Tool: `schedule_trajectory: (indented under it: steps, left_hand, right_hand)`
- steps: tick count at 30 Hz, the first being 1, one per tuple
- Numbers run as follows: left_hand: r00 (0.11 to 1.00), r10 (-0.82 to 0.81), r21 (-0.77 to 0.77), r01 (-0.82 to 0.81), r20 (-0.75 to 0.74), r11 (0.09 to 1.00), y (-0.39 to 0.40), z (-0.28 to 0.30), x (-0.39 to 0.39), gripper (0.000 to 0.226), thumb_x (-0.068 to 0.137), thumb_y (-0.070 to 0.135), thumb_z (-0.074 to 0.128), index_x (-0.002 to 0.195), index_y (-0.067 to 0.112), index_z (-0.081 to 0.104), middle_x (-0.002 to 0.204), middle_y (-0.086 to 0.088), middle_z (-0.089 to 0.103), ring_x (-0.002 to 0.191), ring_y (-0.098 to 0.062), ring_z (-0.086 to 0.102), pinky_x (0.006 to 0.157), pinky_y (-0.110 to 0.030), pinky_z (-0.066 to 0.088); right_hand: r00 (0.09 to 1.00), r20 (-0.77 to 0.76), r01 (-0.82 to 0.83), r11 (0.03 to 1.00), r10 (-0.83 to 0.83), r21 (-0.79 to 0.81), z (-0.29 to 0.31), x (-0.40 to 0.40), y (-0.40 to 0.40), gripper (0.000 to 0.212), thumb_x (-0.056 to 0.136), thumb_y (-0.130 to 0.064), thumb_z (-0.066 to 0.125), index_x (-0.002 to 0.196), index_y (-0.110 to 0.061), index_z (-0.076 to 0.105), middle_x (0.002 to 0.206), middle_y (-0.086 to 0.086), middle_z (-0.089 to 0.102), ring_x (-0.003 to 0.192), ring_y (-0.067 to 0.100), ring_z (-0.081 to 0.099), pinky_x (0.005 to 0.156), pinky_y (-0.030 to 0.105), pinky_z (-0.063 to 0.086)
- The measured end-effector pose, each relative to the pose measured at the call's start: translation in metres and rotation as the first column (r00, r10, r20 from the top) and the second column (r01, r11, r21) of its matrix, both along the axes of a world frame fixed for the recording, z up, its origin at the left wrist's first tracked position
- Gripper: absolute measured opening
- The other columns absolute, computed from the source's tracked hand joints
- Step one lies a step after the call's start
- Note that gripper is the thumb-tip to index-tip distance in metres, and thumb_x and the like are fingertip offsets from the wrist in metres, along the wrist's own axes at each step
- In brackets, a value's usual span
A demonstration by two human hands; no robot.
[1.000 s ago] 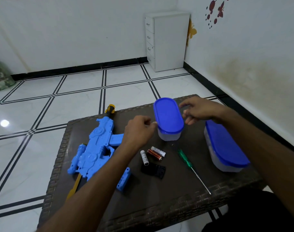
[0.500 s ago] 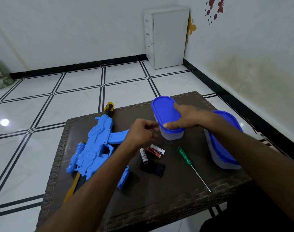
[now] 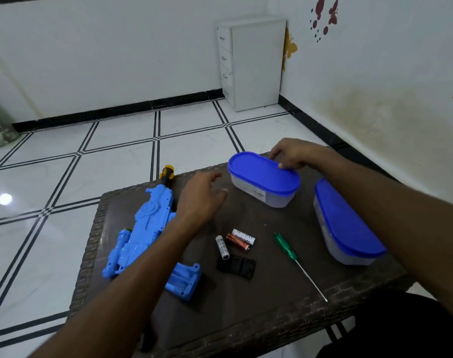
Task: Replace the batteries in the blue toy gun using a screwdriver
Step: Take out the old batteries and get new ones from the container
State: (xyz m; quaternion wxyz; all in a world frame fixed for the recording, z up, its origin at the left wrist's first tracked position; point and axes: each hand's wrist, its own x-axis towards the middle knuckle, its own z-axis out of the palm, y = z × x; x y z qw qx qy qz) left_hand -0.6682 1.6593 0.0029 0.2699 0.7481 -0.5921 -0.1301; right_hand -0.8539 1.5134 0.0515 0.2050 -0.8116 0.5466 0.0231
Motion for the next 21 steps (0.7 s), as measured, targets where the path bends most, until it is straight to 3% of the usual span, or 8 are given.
schedule_trajectory:
  steps: [4, 8, 10, 13, 16, 18, 21]
  left_hand:
    - [0.998, -0.059, -0.014, 0.059, 0.007, 0.998, -0.01, 0.003, -0.014, 0.072, 0.085, 0.038, 0.07, 0.147, 0.019, 0.037, 0.148, -0.007, 0.041, 0.133, -0.021, 0.042, 0.107, -0.037, 0.039]
    - [0.985, -0.17, 0.052, 0.168, 0.035, 0.984, -0.037, 0.006, -0.028, 0.099, 0.079, 0.047, 0.075, 0.153, 0.014, 0.02, 0.158, -0.007, 0.024, 0.142, -0.023, 0.029, 0.111, -0.037, 0.034]
    - [0.969, -0.239, 0.14, 0.229, 0.063, 0.963, -0.052, 0.006, -0.033, 0.102, 0.078, 0.052, 0.074, 0.154, 0.013, 0.018, 0.158, -0.008, 0.024, 0.142, -0.024, 0.029, 0.112, -0.039, 0.034]
    - [0.958, -0.263, 0.234, 0.232, 0.114, 0.944, -0.067, 0.0, -0.04, 0.089, 0.073, 0.064, 0.071, 0.141, 0.017, 0.039, 0.134, -0.009, 0.051, 0.114, -0.024, 0.053, 0.088, -0.038, 0.05]
    - [0.946, -0.157, 0.207, 0.1, 0.284, 0.973, -0.069, 0.0, -0.045, 0.075, 0.066, 0.076, 0.067, 0.112, 0.017, 0.056, 0.094, -0.002, 0.06, 0.081, -0.018, 0.057, 0.061, -0.031, 0.043]
    - [0.906, -0.109, 0.192, 0.031, 0.41, 0.981, -0.064, 0.005, -0.048, 0.072, 0.064, 0.081, 0.063, 0.097, 0.016, 0.057, 0.077, 0.001, 0.055, 0.071, -0.017, 0.054, 0.057, -0.03, 0.039]
    - [0.837, -0.119, 0.209, 0.005, 0.534, 0.978, -0.061, 0.011, -0.056, 0.073, 0.063, 0.084, 0.06, 0.088, 0.016, 0.055, 0.071, 0.001, 0.054, 0.069, -0.017, 0.055, 0.063, -0.03, 0.048]
  right_hand:
    - [0.995, 0.095, -0.032, 0.998, 0.037, -0.053, -0.005, -0.001, -0.025, 0.052, 0.088, 0.01, 0.045, 0.12, -0.02, 0.072, 0.121, 0.007, 0.07, 0.105, 0.022, 0.063, 0.083, 0.033, 0.053]
    - [0.973, 0.175, -0.145, 0.988, 0.153, -0.056, -0.013, -0.001, -0.031, 0.042, 0.089, 0.006, 0.055, 0.111, -0.023, 0.076, 0.115, 0.004, 0.071, 0.105, 0.02, 0.064, 0.092, 0.041, 0.056]
    - [0.96, 0.22, -0.162, 0.985, 0.172, -0.063, -0.016, 0.0, -0.03, 0.035, 0.09, 0.002, 0.057, 0.102, -0.024, 0.077, 0.112, 0.002, 0.071, 0.106, 0.02, 0.064, 0.093, 0.041, 0.055]
    - [0.949, 0.291, -0.081, 0.986, 0.122, -0.148, -0.021, -0.001, -0.035, 0.023, 0.089, -0.005, 0.065, 0.096, -0.024, 0.076, 0.111, 0.0, 0.07, 0.108, 0.018, 0.062, 0.092, 0.035, 0.053]
    - [0.97, 0.227, 0.13, 0.977, -0.09, -0.168, -0.016, -0.011, -0.047, 0.026, 0.085, -0.023, 0.074, 0.11, -0.014, 0.07, 0.112, 0.006, 0.065, 0.104, 0.023, 0.062, 0.086, 0.032, 0.049]
    - [0.973, 0.105, 0.209, 0.977, -0.204, -0.035, -0.01, -0.024, -0.053, 0.04, 0.085, -0.034, 0.075, 0.108, -0.001, 0.067, 0.096, 0.012, 0.066, 0.084, 0.027, 0.064, 0.077, 0.034, 0.051]
    - [0.945, 0.145, 0.261, 0.944, -0.292, 0.202, -0.005, -0.038, -0.053, 0.043, 0.087, -0.037, 0.075, 0.091, 0.003, 0.061, 0.08, 0.013, 0.065, 0.064, 0.022, 0.06, 0.068, 0.034, 0.054]
